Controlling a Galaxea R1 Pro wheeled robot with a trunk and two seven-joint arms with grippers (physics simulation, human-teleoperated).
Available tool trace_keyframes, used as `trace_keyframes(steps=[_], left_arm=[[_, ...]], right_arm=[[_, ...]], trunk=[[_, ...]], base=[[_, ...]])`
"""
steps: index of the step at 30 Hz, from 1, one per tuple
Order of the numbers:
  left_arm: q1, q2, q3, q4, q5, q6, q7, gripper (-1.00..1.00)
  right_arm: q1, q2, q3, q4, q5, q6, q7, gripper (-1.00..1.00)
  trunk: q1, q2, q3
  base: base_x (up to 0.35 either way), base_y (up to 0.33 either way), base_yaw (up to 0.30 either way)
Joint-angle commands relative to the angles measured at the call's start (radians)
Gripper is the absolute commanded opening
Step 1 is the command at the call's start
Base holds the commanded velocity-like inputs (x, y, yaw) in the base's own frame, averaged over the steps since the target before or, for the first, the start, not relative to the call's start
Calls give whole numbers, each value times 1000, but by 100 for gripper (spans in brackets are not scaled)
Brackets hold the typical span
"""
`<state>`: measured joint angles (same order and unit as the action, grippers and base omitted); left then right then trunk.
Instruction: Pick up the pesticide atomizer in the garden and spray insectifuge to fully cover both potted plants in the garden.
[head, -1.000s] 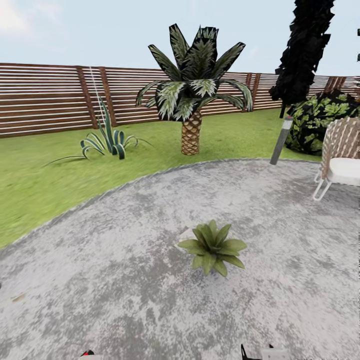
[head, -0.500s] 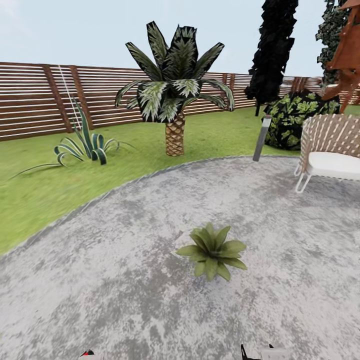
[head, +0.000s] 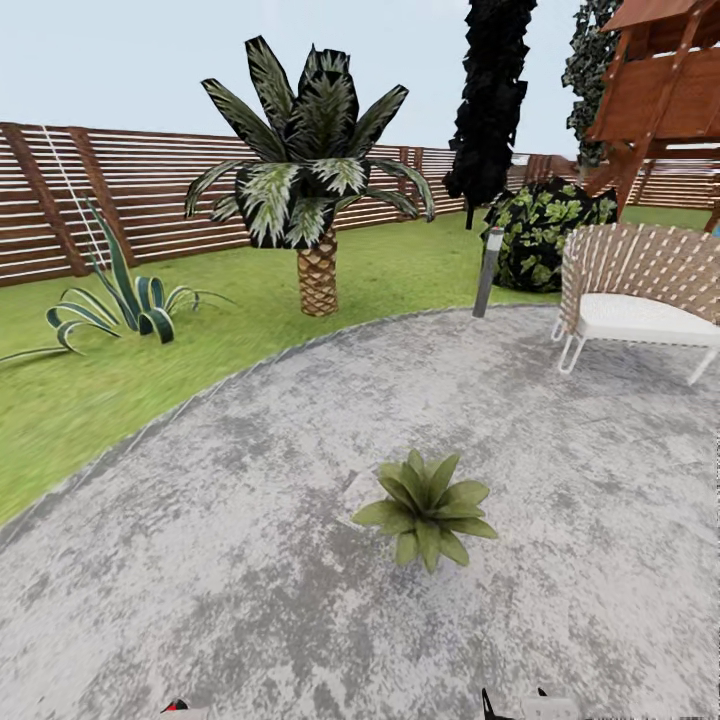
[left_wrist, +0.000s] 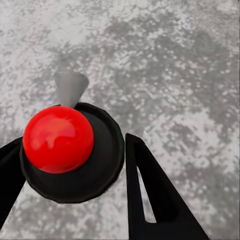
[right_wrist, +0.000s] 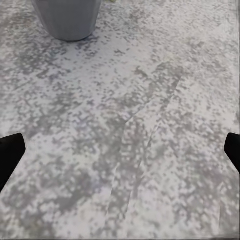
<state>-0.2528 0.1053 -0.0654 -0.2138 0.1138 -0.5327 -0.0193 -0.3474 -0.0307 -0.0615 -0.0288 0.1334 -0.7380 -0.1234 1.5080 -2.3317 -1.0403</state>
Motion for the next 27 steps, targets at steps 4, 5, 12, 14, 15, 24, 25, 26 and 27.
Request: trace_keyframes(steps=[4,5,12,14,15,24,25,26,27], left_arm=[[0,1,-7,1,10,-3,-2,-100],[0,1,-7,1,10,-3,-2,-100],[0,1,-7,1,10,-3,-2,-100],[0,1,-7,1,10,-3,-2,-100],[0,1,-7,1,11,-3,-2,-100],[1,2,-7,1,14,-3,-2,-100],[1,2,-7,1,14,-3,-2,-100],[1,2,-7,1,14,-3,-2,-100],[1,2,-7,1,14,-3,-2,-100]], right_arm=[[-1,0,-6,1,11,-3,-5,100],[-1,0,-6,1,11,-3,-5,100],[-1,0,-6,1,11,-3,-5,100],[-1,0,-6,1,11,-3,-5,100],[-1,0,-6,1,11,-3,-5,100],[-1,0,-6,1,11,-3,-5,100],[-1,0,-6,1,11,-3,-5,100],[-1,0,-6,1,11,-3,-5,100],[-1,0,-6,1,11,-3,-5,100]], trunk=[[0,0,-1],[0,0,-1],[0,0,-1],[0,0,-1],[0,0,-1],[0,0,-1],[0,0,-1],[0,0,-1],[0,0,-1]], base=[[92,312,-263],[90,312,-263],[101,312,-263],[121,312,-263],[122,312,-263],[124,312,-263],[124,312,-263],[124,312,-263],[124,312,-263]])
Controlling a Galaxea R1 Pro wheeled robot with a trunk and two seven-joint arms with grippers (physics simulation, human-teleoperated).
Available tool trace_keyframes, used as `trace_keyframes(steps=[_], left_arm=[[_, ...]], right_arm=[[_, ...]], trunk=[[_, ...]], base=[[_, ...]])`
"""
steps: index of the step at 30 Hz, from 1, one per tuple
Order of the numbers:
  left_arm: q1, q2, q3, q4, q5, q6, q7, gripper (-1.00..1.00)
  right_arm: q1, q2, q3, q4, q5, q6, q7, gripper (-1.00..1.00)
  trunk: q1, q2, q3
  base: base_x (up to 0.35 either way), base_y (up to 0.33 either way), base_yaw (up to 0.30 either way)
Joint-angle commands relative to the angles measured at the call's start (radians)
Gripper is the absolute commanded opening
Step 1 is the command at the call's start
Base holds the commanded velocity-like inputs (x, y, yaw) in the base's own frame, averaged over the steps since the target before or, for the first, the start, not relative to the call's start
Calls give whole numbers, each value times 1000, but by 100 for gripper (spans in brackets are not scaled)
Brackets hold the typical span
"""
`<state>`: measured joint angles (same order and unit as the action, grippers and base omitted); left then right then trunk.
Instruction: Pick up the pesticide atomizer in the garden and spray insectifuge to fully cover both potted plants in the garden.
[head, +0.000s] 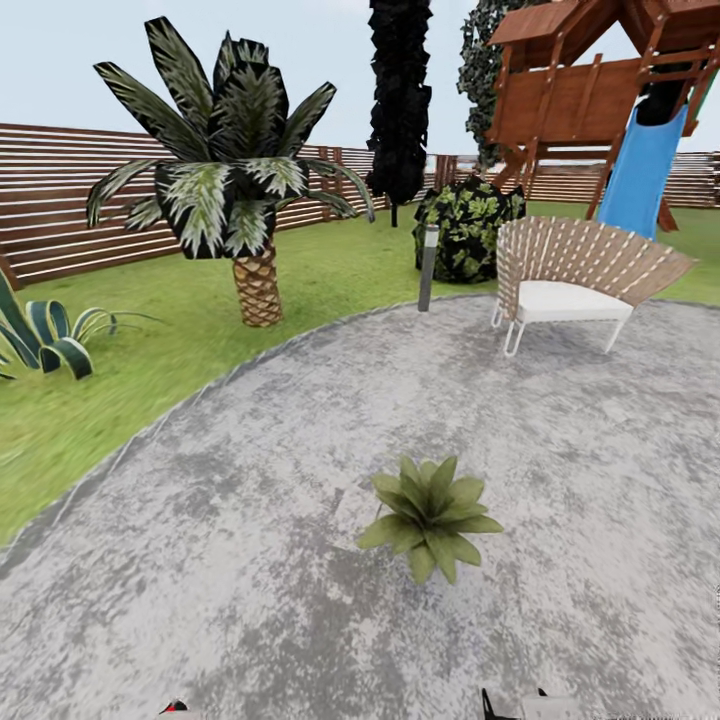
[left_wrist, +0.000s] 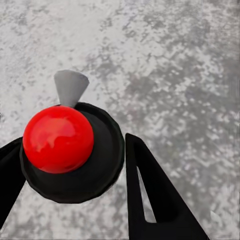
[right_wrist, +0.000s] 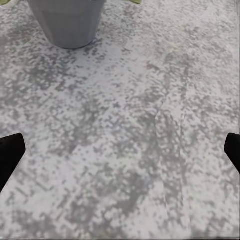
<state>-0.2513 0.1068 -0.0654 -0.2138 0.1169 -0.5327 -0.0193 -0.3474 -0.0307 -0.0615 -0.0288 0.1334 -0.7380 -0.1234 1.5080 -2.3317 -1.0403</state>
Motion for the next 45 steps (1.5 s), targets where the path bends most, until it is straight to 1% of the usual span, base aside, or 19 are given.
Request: trace_keyframes(steps=[1,16,31,40,45], left_arm=[[0,1,-7,1,10,-3,-2,-100],[0,0,-8,1,6,-4,-2,-100],[0,0,-7,1,7,-4,-2,-100],[0,0,-7,1,12,-4,-2,-100],[0,-1,-7,1,10,-4,-2,-100]], right_arm=[[-1,0,-6,1,11,-3,-5,100],[-1,0,-6,1,11,-3,-5,100],[-1,0,-6,1,11,-3,-5,100],[-1,0,-6,1,11,-3,-5,100],[-1,0,-6,1,11,-3,-5,100]], trunk=[[0,0,-1],[0,0,-1],[0,0,-1],[0,0,-1],[0,0,-1]], base=[[123,312,-263],[120,308,-255],[119,235,-12],[59,66,0],[192,177,0]])
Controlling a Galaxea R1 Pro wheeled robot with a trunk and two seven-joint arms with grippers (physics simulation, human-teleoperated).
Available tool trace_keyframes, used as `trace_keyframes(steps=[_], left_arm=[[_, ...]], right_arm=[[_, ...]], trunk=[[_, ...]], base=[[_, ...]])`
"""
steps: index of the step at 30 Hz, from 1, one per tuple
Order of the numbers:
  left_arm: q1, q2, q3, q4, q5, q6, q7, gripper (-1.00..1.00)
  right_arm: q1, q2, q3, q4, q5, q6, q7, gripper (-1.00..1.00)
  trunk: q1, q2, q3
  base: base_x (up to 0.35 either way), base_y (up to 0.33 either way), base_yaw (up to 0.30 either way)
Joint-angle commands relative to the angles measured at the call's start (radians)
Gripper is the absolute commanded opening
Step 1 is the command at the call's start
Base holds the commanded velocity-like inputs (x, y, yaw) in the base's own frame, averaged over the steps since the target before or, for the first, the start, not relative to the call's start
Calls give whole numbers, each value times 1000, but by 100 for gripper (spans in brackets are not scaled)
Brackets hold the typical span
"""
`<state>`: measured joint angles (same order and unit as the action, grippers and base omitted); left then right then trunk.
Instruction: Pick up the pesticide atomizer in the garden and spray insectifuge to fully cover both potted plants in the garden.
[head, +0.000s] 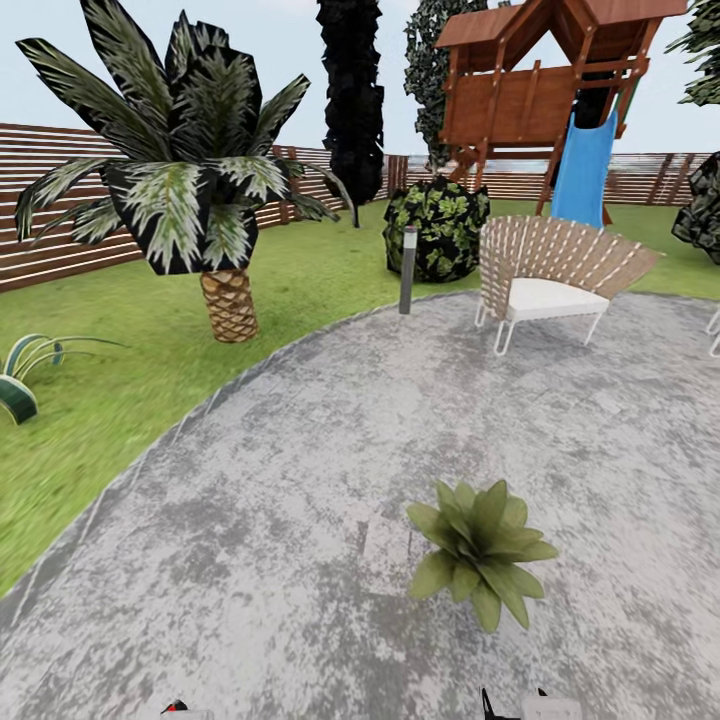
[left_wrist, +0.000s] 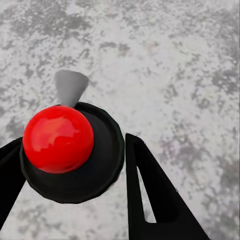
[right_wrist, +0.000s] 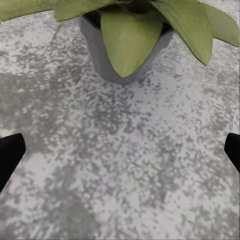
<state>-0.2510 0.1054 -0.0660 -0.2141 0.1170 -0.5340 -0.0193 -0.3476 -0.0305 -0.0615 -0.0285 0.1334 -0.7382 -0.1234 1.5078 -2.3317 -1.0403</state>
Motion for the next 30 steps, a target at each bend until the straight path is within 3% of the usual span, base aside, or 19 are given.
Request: trace_keyframes(steps=[1,15,30], left_arm=[[-1,0,-7,1,10,-3,-2,-100],[-1,0,-6,1,9,-3,-2,-100],[-1,0,-6,1,10,-3,-2,-100]], right_arm=[[-1,0,-6,1,11,-3,-5,100],[-1,0,-6,1,11,-3,-5,100],[-1,0,-6,1,11,-2,-5,100]], trunk=[[0,0,-1],[0,0,-1],[0,0,-1]], base=[[233,220,0],[233,240,-22],[153,280,-276]])
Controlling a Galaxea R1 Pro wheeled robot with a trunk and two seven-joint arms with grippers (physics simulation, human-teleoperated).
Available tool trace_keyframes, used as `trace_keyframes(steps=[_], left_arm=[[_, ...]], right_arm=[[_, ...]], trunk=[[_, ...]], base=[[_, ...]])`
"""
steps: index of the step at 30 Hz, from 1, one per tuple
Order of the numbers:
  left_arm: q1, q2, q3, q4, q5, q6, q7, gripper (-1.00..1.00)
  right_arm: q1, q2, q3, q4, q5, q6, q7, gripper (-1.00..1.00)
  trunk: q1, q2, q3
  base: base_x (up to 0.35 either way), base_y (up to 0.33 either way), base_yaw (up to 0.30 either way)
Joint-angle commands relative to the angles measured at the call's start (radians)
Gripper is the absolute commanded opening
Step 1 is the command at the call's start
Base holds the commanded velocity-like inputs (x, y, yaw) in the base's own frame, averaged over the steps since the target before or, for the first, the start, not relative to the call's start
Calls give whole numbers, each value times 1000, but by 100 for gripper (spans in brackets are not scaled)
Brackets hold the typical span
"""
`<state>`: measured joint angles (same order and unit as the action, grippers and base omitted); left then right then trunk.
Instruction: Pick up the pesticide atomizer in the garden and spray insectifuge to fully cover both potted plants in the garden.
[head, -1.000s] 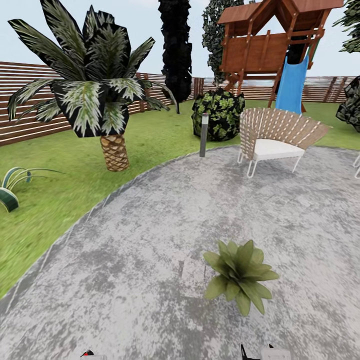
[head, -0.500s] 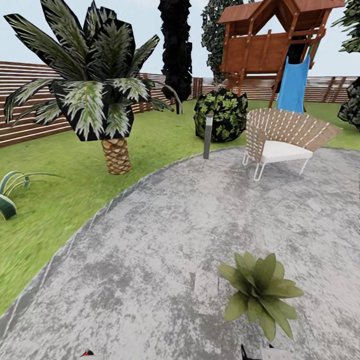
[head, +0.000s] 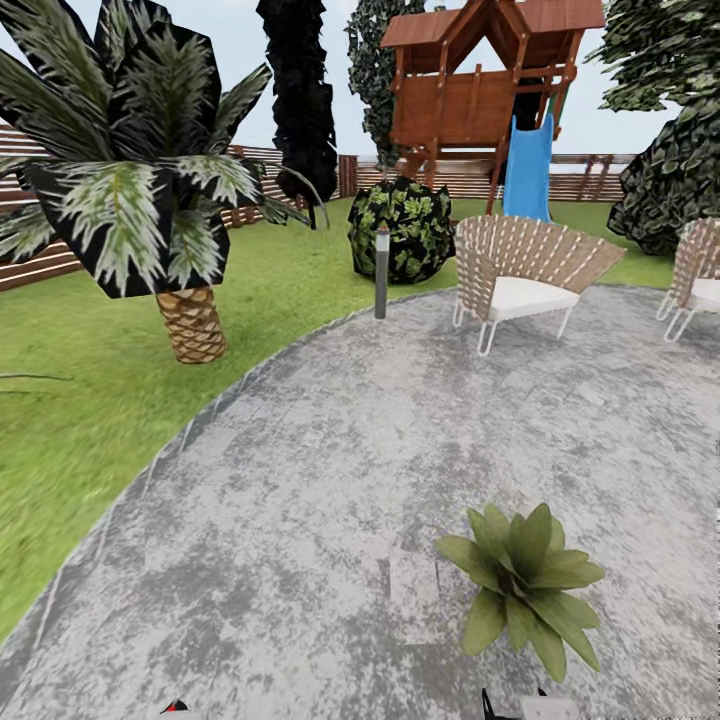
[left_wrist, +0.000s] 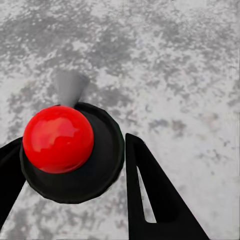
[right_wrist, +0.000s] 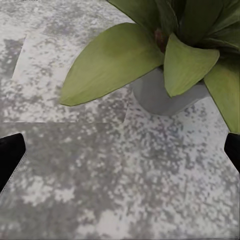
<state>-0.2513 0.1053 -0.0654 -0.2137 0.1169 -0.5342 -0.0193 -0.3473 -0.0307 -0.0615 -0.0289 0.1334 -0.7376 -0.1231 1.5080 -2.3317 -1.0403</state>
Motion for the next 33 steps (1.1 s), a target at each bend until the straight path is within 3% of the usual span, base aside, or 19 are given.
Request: trace_keyframes(steps=[1,33], left_arm=[[0,1,-7,0,10,-3,-2,-100],[0,1,-7,0,10,-3,-2,-100]], right_arm=[[-1,0,-6,1,11,-3,-5,100],[-1,0,-6,1,11,-3,-5,100]], trunk=[[0,0,-1],[0,0,-1]], base=[[114,291,-293],[12,289,-293]])
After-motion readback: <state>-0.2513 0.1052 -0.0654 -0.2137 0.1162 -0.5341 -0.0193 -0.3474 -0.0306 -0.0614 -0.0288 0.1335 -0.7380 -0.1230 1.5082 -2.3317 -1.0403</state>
